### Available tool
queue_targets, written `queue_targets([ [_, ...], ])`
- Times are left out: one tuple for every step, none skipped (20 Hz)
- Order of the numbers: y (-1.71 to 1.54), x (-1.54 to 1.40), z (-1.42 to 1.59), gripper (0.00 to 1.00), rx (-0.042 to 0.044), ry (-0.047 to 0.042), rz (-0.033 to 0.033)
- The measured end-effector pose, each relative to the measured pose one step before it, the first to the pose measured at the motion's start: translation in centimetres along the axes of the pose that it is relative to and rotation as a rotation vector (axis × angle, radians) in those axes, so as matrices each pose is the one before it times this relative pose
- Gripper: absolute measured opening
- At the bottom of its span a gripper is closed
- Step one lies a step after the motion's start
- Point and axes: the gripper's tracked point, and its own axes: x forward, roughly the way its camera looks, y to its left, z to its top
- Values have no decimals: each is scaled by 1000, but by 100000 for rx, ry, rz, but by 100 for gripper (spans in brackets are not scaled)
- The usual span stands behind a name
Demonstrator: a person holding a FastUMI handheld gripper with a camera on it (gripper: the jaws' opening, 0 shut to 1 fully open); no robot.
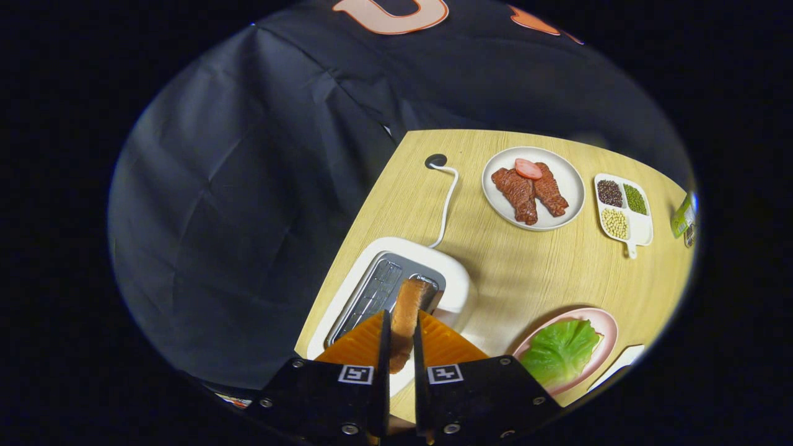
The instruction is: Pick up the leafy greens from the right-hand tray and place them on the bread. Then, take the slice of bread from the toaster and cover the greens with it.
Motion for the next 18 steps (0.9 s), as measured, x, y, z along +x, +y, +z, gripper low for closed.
queue_targets([
  [85, -405, -7, 16, -26, -1157, 909],
  [-4, -522, 86, 15, -259, -1291, 981],
  [109, -646, 37, 14, -218, -1401, 994],
  [61, -685, 161, 14, 237, -1411, 1047],
  [231, -688, 75, 14, -164, -1560, 1501],
  [5, -912, 220, 14, -893, -1372, 1549],
  [-287, -892, 50, 14, -431, -1659, 625],
  [-293, -869, 94, 14, 199, -1696, 821],
  [-100, -731, -132, 14, 1335, -1068, 1599],
  [-17, -845, -160, 14, 1575, -1027, 2616],
  [-146, -834, 24, 14, 922, -1229, 1141],
  [-378, -655, 48, 14, 267, -1179, 764],
  [-320, -564, -136, 14, 752, -1321, 1170],
  [-286, -565, -174, 14, 1163, -981, 1233],
  [-533, -544, -204, 14, 951, -1253, 579],
  [-767, -427, -71, 14, 754, -1155, -399],
  [-689, -548, -103, 14, 736, -863, -620],
  [-585, -326, -134, 14, 1442, -270, 511],
])
